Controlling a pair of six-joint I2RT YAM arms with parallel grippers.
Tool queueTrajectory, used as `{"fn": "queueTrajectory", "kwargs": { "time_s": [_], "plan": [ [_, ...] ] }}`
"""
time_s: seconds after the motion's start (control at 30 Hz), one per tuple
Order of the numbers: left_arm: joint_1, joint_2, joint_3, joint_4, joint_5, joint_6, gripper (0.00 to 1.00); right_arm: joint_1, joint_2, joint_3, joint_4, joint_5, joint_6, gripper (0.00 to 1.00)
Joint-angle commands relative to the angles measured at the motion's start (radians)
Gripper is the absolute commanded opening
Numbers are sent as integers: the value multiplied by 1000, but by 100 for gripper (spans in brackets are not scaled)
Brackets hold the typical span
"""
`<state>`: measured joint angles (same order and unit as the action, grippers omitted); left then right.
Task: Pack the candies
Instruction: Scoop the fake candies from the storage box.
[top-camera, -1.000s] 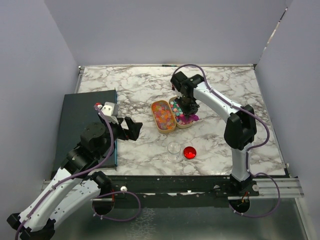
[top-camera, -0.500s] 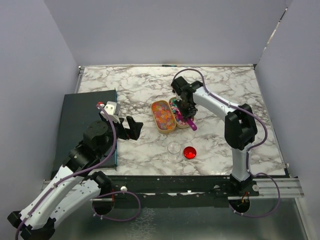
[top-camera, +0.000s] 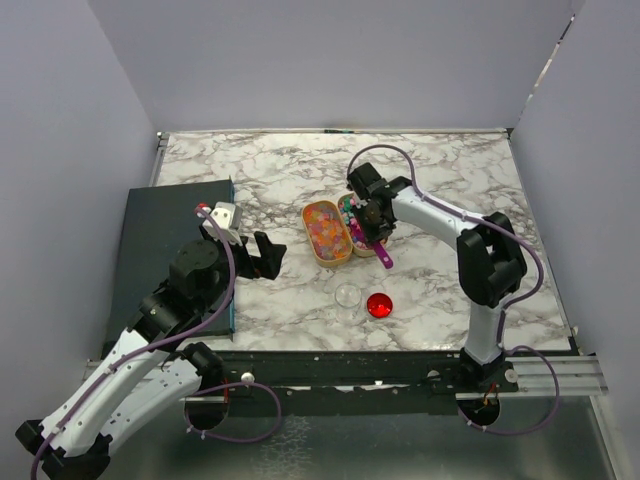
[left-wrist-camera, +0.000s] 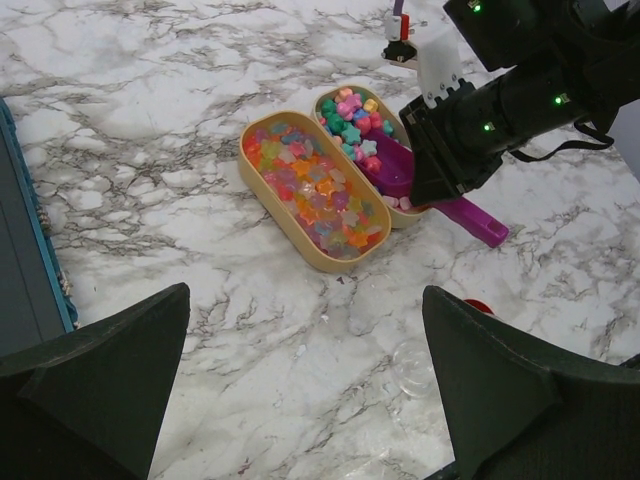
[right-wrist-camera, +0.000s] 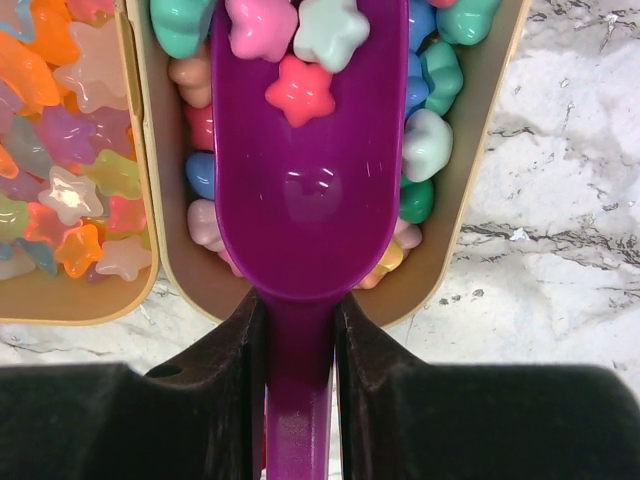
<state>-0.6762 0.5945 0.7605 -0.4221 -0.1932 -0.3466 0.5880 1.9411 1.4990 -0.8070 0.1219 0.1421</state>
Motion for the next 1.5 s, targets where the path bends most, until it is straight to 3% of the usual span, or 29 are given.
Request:
{"fn": "queueTrajectory", "kwargs": {
  "time_s": [0.0, 1.0, 1.47],
  "plan": [
    [-2, 5, -9, -15, -25, 6, 99, -7, -27, -71, 43, 36, 16, 1],
    [-3, 16, -10, -3, -25, 8, 99, -7, -238, -299, 308, 76, 13, 1],
    [-3, 22, -18, 13, -7, 14, 99, -7, -393, -432, 431, 67, -73, 1]
  ]
}}
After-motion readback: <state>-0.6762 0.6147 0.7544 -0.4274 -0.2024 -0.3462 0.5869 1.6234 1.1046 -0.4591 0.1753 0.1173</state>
